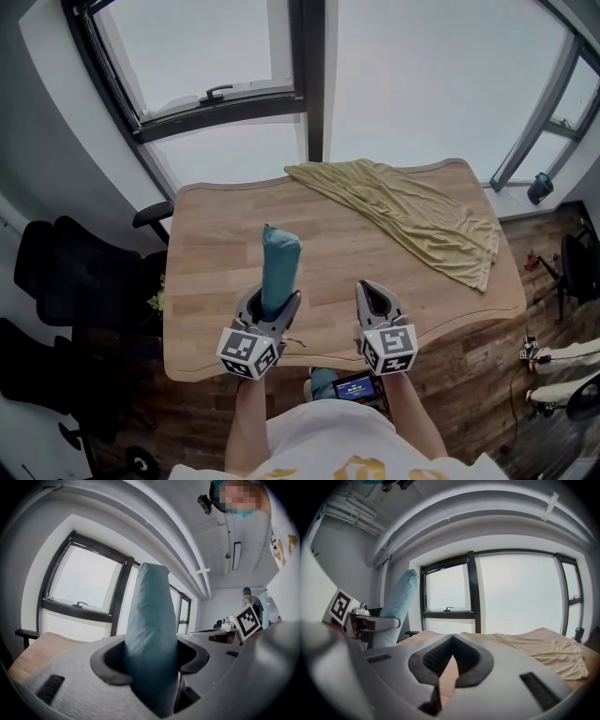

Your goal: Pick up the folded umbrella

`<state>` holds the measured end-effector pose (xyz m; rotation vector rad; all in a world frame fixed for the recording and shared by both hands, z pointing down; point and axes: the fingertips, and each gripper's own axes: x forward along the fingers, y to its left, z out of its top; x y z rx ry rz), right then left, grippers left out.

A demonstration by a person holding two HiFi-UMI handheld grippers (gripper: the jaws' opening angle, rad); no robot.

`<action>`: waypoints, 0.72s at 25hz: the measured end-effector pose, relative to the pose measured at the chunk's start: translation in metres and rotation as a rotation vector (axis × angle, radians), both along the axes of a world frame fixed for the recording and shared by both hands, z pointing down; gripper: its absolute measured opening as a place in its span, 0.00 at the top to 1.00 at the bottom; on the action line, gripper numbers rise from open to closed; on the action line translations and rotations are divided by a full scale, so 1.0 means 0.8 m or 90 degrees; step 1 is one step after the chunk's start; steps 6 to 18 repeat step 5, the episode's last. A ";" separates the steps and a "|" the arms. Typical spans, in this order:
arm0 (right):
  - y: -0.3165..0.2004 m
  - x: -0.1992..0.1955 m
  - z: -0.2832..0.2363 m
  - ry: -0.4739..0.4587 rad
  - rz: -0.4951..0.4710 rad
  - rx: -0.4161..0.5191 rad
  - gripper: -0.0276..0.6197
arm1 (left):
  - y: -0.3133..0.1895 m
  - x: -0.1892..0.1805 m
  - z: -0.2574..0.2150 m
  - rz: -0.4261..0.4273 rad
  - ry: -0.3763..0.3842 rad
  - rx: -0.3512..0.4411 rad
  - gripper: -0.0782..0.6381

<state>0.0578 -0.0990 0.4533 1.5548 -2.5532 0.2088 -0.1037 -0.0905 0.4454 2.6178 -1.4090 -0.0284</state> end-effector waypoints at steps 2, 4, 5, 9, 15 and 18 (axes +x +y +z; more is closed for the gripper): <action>-0.001 -0.002 -0.003 -0.001 -0.001 0.002 0.95 | 0.000 -0.003 0.001 0.000 -0.001 -0.001 0.53; -0.001 -0.005 -0.004 -0.001 -0.003 0.003 0.95 | 0.000 -0.006 0.002 0.000 0.000 -0.003 0.53; 0.000 -0.006 -0.004 -0.001 -0.003 0.002 0.95 | 0.000 -0.007 0.003 0.000 0.000 -0.005 0.53; 0.000 -0.006 -0.004 -0.001 -0.003 0.002 0.95 | 0.000 -0.007 0.003 0.000 0.000 -0.005 0.53; 0.000 -0.006 -0.004 -0.001 -0.003 0.002 0.95 | 0.000 -0.007 0.003 0.000 0.000 -0.005 0.53; 0.000 -0.006 -0.004 -0.001 -0.003 0.002 0.95 | 0.000 -0.007 0.003 0.000 0.000 -0.005 0.53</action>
